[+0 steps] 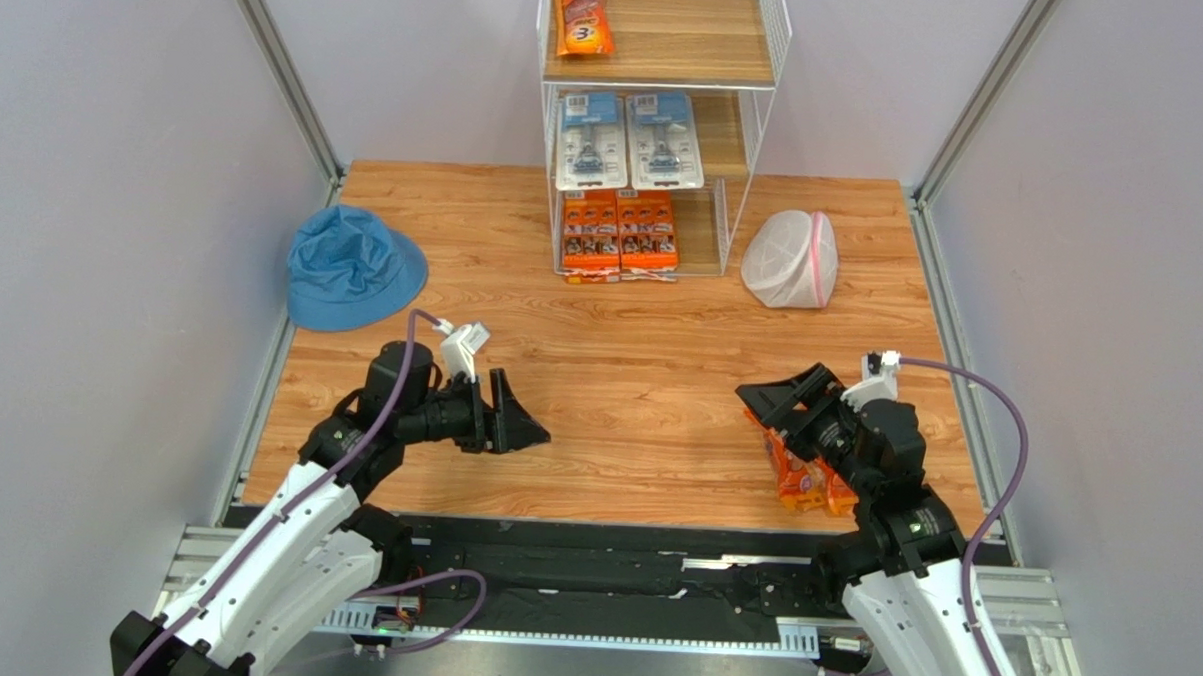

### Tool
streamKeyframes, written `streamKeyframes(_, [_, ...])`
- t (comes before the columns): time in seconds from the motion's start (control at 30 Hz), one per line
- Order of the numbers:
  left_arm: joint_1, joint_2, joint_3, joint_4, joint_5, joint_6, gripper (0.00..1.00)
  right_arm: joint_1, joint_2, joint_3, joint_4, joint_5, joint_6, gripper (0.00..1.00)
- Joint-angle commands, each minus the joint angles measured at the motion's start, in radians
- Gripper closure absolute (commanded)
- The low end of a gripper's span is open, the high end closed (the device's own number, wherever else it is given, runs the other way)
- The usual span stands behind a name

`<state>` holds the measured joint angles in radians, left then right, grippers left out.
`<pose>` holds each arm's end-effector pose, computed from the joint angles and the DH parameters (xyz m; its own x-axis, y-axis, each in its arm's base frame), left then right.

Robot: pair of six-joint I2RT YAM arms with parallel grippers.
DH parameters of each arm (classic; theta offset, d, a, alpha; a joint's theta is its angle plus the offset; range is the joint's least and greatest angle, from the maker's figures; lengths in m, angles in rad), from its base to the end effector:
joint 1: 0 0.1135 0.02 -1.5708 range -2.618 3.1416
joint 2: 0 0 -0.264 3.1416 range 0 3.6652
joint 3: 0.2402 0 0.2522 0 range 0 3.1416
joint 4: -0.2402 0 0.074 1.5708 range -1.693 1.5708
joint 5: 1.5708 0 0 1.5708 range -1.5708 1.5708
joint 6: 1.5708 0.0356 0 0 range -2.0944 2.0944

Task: Place and organize the shaving razors onto the shelf

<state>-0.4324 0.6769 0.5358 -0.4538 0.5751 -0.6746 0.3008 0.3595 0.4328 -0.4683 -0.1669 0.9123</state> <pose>0.1292 -0.0809 0.2456 -0.8725 -0.1746 -0.4564 0.2762 0.5943 -0.7553 0.1066 0.0393 0.2422 -0.5718 0.6392 -0.5142 0.0223 0.6387 0.7691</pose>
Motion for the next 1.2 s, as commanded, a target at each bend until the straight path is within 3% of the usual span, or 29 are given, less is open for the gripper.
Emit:
streamKeyframes(0.0, [0.0, 0.015, 0.039, -0.006, 0.014, 0.015, 0.23, 0.001, 0.001, 0.04, -0.052, 0.038, -0.016, 0.19])
streamKeyframes(0.43, [-0.034, 0.105, 0.099, -0.003, -0.024, 0.023, 0.24, 0.003, 0.065, 0.124, -0.173, 0.11, -0.052, 0.21])
streamKeyframes(0.7, [-0.163, 0.234, 0.165, 0.079, -0.086, -0.003, 0.24, 0.001, 0.079, 0.207, -0.262, 0.165, -0.078, 0.17])
streamKeyframes(0.93, [-0.36, 0.484, 0.3, 0.155, -0.185, -0.02, 0.24, 0.001, 0.076, 0.231, -0.381, 0.273, -0.056, 0.16])
streamKeyframes(1.17, [-0.448, 0.74, 0.464, 0.245, -0.169, -0.051, 0.25, 0.001, 0.065, 0.23, -0.443, 0.332, -0.032, 0.17])
